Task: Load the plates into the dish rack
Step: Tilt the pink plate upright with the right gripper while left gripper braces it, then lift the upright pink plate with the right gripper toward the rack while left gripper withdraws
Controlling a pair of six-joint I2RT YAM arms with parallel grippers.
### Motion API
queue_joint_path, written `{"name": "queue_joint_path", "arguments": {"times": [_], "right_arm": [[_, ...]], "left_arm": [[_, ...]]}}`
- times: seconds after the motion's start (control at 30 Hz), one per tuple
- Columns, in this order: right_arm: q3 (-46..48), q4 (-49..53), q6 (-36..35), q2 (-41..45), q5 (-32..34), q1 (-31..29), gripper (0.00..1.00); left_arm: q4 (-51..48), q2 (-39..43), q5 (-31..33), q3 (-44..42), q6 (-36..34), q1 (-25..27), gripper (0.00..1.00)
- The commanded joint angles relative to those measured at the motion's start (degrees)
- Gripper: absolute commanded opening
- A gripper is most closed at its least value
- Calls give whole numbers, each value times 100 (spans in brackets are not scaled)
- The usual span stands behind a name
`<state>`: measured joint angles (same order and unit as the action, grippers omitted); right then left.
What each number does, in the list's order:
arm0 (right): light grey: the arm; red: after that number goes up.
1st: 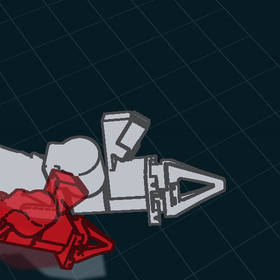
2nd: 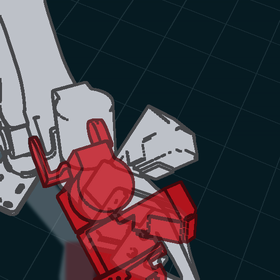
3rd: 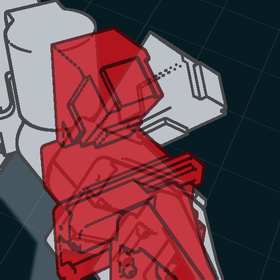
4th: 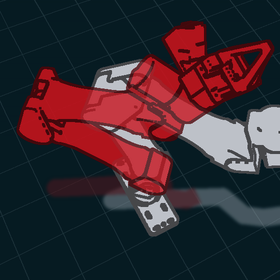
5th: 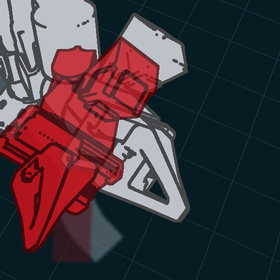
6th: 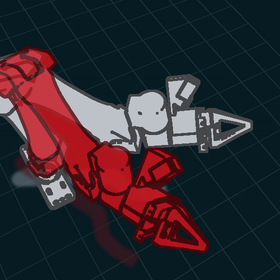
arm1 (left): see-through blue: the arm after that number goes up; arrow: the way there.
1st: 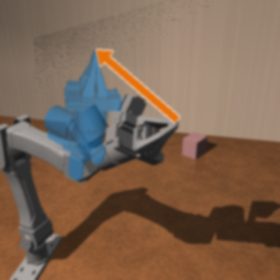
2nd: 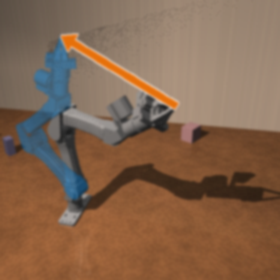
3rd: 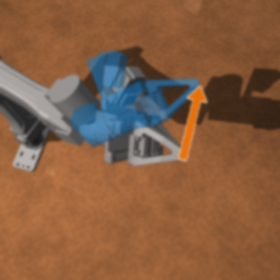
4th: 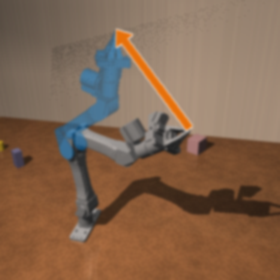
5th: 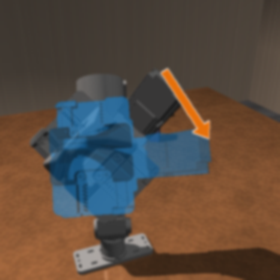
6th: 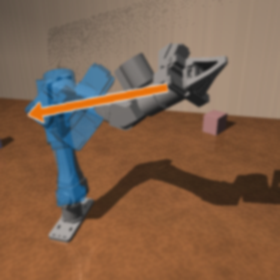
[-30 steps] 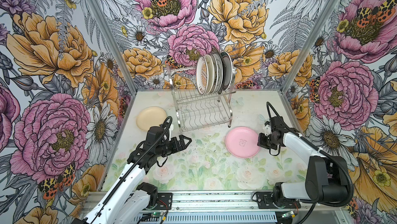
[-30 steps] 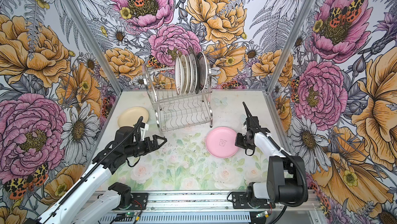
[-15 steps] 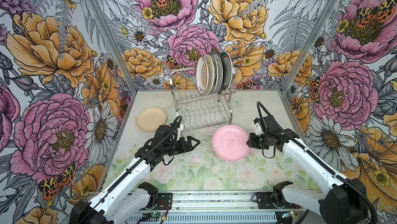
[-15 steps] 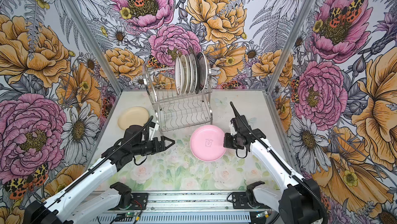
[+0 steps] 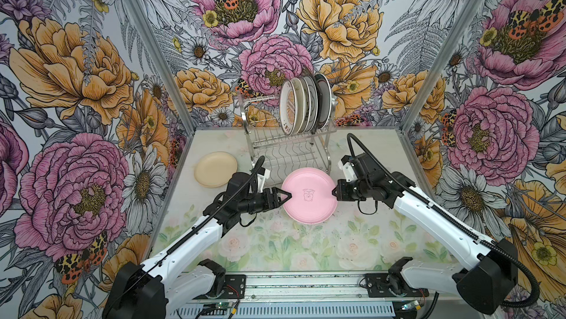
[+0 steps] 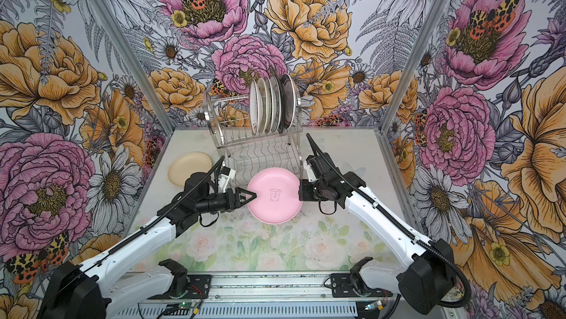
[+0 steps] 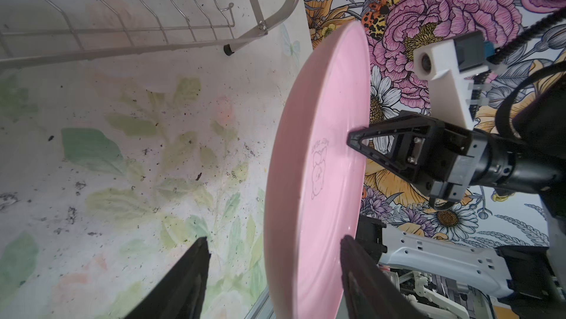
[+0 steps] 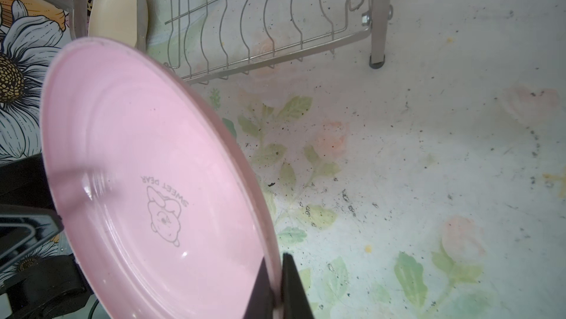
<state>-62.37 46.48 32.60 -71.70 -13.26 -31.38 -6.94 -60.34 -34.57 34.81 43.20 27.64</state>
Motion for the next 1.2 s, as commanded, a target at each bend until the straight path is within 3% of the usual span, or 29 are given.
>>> {"name": "queue_joint_path", "arguments": {"times": [0.0, 0.33, 0.5, 0.63, 0.77, 0.87, 1.0, 1.17], "right_arm": [[-238, -237, 106, -92, 38, -122, 0], [-337, -338, 75, -200, -108, -194, 0], [-320, -429, 10, -169, -212, -198, 1], [-337, -552, -201, -111, -548, -151, 23], [-234, -960, -225, -93, -1312, -30, 40], [-63, -1540, 28, -93, -2034, 89, 45], [160, -2243, 406, -93, -2691, 162, 46], [247, -2468, 519, -147, -3161, 208, 35]], "left_arm": [[483, -57, -166, 121, 57, 35, 61], [759, -209, -241, 112, 188, 26, 25], [785, -233, -283, 123, 223, 14, 12], [807, -162, -352, 94, 271, -44, 1], [834, -37, -467, 89, 327, -142, 0], [845, 63, -553, 113, 362, -204, 0], [839, 158, -600, 129, 378, -254, 0], [823, 232, -579, 118, 398, -276, 0]]}}
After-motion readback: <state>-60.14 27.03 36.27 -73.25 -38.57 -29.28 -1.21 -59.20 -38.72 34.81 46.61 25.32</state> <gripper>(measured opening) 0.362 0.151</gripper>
